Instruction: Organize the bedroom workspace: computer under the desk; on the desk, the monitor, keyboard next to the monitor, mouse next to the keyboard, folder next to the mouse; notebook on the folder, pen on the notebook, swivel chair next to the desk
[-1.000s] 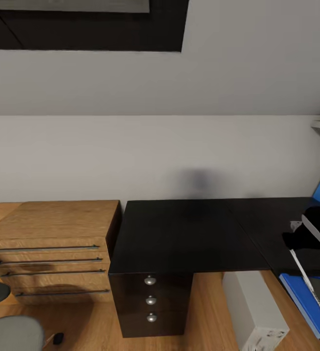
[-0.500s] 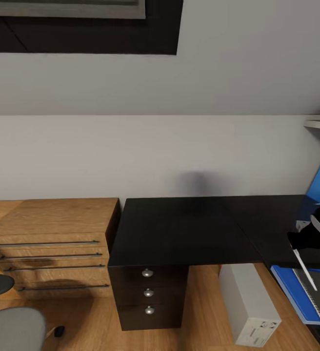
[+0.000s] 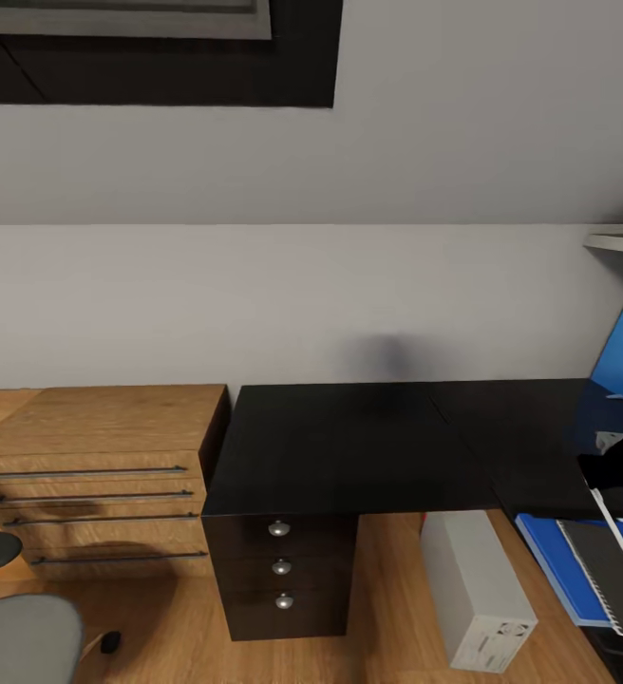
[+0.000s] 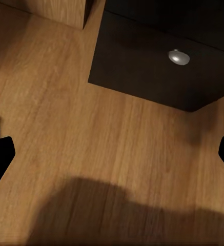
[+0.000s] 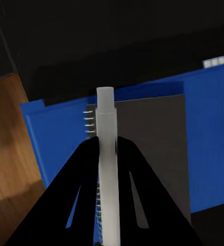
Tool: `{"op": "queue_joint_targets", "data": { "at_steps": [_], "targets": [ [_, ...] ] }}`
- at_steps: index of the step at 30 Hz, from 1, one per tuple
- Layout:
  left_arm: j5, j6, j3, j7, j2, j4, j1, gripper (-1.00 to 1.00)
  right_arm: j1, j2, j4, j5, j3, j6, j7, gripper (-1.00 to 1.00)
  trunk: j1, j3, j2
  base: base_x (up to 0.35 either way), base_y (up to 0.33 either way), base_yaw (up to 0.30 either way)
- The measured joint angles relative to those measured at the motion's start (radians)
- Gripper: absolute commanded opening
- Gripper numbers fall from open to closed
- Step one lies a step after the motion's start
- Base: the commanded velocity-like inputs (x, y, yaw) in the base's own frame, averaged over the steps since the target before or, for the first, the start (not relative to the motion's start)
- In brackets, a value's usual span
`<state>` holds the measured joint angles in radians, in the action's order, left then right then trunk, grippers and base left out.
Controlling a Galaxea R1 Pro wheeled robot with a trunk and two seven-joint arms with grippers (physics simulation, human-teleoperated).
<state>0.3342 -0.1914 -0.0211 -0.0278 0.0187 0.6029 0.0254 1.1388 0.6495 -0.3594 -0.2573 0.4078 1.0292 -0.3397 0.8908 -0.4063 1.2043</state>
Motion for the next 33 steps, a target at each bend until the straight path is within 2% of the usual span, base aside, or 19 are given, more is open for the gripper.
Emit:
{"op": "queue_joint_targets", "data": {
  "at_steps": [7, 8, 9, 10, 11, 16, 21, 27, 33],
  "targets": [
    [0.001, 0.0, 0.0, 0.0, 0.0, -0.001, 0.0, 1.0, 0.0, 0.002, 0.0, -0.001, 0.0, 0.0, -0.001, -1.0, 0.0, 0.0, 0.0, -0.005, -0.007, 0.0],
    [0.001, 0.0, 0.0, 0.0, 0.0, -0.001, 0.0, 1.0, 0.0, 0.016, -0.001, 0.003, 0.0, -0.001, -0.014, -1.0, 0.0, 0.0, 0.0, 0.0, 0.0, 0.0],
    [0.001, -0.001, 0.0, 0.0, 0.0, -0.001, 0.0, 1.0, 0.0, 0.019, -0.001, -0.001, 0.0, 0.0, -0.019, -1.0, 0.0, 0.0, 0.0, 0.0, 0.0, 0.0],
    [0.001, 0.0, 0.0, 0.0, 0.0, -0.001, 0.0, 1.0, 0.0, 0.022, -0.001, 0.0, 0.001, 0.0, -0.033, -1.0, 0.0, 0.0, 0.0, 0.0, 0.0, 0.0],
    [0.001, 0.0, 0.0, 0.0, 0.0, -0.001, 0.0, 1.0, 0.0, 0.027, -0.001, 0.002, 0.021, -0.001, -0.073, -1.0, 0.0, 0.0, 0.0, 0.0, 0.0, 0.0],
    [0.001, 0.0, 0.0, 0.0, 0.0, -0.001, 0.0, 1.0, 0.0, 0.029, -0.001, 0.007, 0.071, -0.002, -0.139, -1.0, 0.0, 0.0, 0.0, 0.0, 0.0, 0.0],
    [0.001, 0.0, 0.0, 0.0, 0.0, -0.001, 0.0, 1.0, 0.0, 0.041, 0.002, 0.025, 0.087, -0.023, -0.213, -1.0, 0.0, 0.0, 0.0, -0.033, -0.077, 0.0],
    [0.0, -0.001, 0.0, 0.0, 0.0, -0.001, 0.0, 1.0, 0.0, 0.051, 0.006, 0.073, 0.093, -0.031, -0.229, -1.0, 0.0, 0.0, 0.0, -0.095, -0.114, 0.0],
    [0.001, -0.001, 0.0, 0.0, 0.0, -0.001, 0.0, 1.0, 0.0, 0.052, 0.009, 0.087, 0.093, -0.035, -0.232, -1.0, 0.0, 0.0, 0.0, -0.039, -0.014, 0.0]
  ]
}}
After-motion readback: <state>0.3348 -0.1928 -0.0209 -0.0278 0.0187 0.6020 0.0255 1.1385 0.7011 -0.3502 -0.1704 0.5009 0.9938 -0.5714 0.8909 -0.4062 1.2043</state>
